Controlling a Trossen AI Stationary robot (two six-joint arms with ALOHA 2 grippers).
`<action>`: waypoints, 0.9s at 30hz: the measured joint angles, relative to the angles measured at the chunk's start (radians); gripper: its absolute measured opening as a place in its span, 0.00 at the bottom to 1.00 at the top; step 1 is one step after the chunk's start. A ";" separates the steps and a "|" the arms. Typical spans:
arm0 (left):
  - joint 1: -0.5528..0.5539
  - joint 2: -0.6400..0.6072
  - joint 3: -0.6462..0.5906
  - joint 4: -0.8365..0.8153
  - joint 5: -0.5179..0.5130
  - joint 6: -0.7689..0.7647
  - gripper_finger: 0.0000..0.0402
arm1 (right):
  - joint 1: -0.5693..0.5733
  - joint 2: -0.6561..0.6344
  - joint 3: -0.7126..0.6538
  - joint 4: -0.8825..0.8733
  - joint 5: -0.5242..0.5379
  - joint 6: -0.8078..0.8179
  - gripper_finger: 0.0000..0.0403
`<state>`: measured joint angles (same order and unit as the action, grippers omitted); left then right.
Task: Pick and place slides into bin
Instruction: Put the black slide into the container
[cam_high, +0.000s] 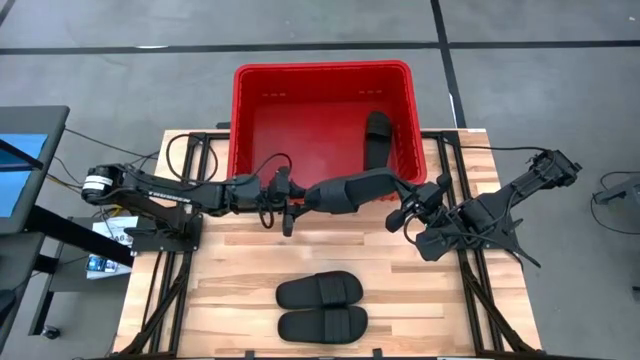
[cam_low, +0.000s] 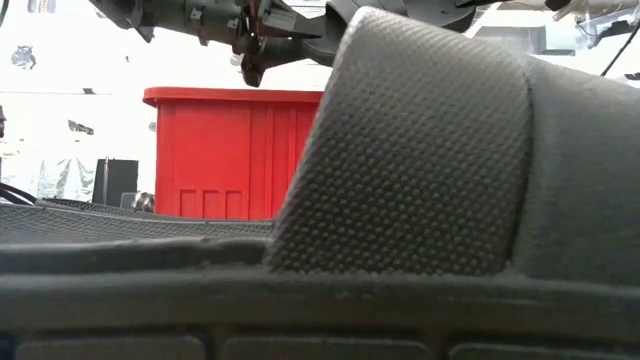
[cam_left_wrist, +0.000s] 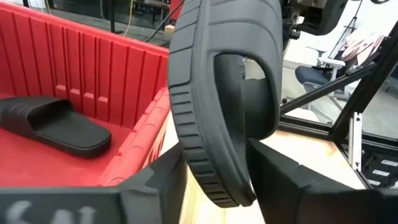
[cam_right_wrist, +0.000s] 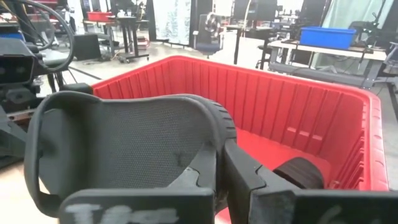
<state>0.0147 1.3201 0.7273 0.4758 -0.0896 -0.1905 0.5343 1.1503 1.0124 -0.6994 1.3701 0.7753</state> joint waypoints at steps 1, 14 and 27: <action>0.000 0.000 0.000 0.007 -0.002 0.003 0.33 | 0.000 0.000 0.000 0.000 0.000 0.000 0.00; -0.003 -0.013 0.000 0.003 -0.048 0.072 0.06 | 0.000 0.000 0.000 -0.002 0.001 -0.001 0.01; -0.003 -0.132 -0.002 -0.093 -0.083 0.107 0.05 | 0.000 -0.001 0.000 -0.002 -0.037 -0.077 0.27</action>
<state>0.0120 1.1880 0.7254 0.3833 -0.1728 -0.0834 0.5343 1.1496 1.0126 -0.7013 1.3333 0.6987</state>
